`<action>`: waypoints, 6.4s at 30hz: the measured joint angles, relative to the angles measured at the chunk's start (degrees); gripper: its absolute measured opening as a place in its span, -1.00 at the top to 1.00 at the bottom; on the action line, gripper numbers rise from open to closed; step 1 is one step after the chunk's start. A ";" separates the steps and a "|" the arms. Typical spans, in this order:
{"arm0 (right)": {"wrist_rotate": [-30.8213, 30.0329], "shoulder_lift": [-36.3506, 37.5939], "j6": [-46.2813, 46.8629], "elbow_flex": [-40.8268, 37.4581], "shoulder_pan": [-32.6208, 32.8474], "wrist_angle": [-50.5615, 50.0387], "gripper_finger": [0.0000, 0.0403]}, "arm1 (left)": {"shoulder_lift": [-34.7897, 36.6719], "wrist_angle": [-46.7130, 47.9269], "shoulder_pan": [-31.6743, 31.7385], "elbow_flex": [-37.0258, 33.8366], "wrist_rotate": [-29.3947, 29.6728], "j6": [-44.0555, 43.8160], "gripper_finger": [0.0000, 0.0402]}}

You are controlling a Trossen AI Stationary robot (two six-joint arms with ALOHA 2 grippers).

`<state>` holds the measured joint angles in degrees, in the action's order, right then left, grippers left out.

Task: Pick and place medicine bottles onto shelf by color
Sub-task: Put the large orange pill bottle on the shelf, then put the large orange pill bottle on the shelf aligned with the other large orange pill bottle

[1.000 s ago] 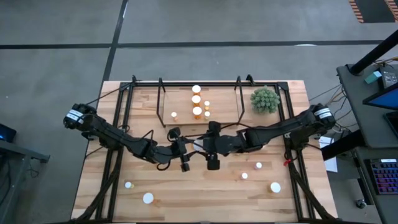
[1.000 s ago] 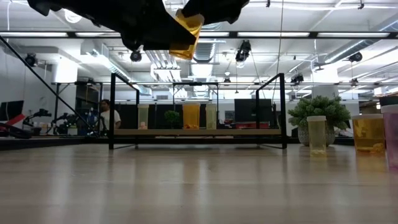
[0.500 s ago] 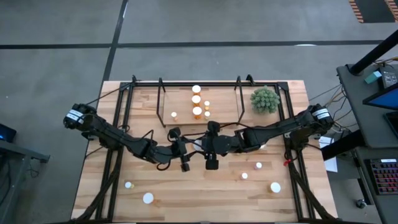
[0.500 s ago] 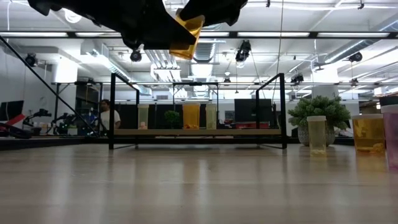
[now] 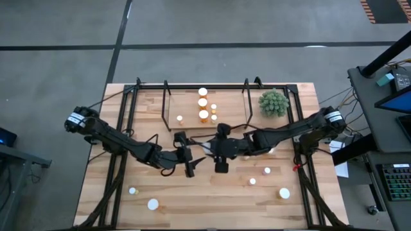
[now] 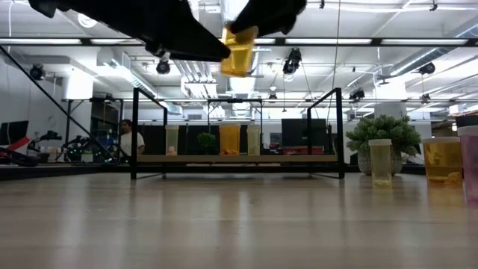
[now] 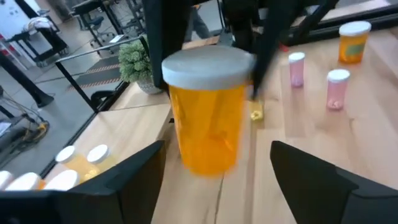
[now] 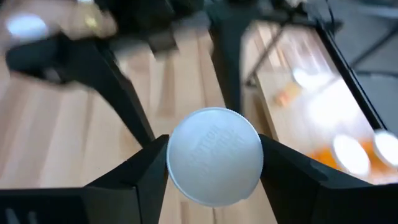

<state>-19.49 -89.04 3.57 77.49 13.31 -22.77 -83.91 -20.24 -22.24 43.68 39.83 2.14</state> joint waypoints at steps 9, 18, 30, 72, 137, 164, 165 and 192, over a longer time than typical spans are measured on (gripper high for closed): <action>5.73 5.58 2.48 -0.02 -11.15 -17.49 -0.02 | 10.77 6.63 0.00 -0.20 0.02 8.99 -0.36; 10.91 3.79 -6.15 -1.31 -25.76 -16.47 -0.02 | 21.34 2.44 0.52 -1.61 1.11 22.60 -0.37; 10.21 1.11 4.06 -7.04 -27.95 -6.66 -0.02 | 30.19 1.23 0.53 -5.14 1.15 26.34 -0.37; 7.48 -2.42 19.38 -6.36 -26.33 -7.49 -0.21 | 32.32 1.23 0.46 -6.69 1.14 25.49 -0.37; 2.89 0.12 13.81 -0.26 -22.47 -19.73 0.96 | 32.07 1.17 0.48 -6.69 0.76 22.79 -0.37; 3.50 20.25 -13.20 -33.40 3.31 27.07 0.96 | 5.69 56.68 -7.22 22.29 -32.74 -60.69 -0.37; 3.53 20.27 -13.16 -33.73 3.31 27.20 0.96 | 4.03 61.12 -7.59 24.26 -35.02 -64.20 -0.37; 3.63 19.61 -12.57 -34.16 3.29 27.83 0.96 | -9.48 73.64 -25.30 25.40 -48.06 -94.82 -0.37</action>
<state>-15.86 -69.43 -8.99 43.33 16.60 5.06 -93.39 53.40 -47.54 69.08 -8.22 -92.68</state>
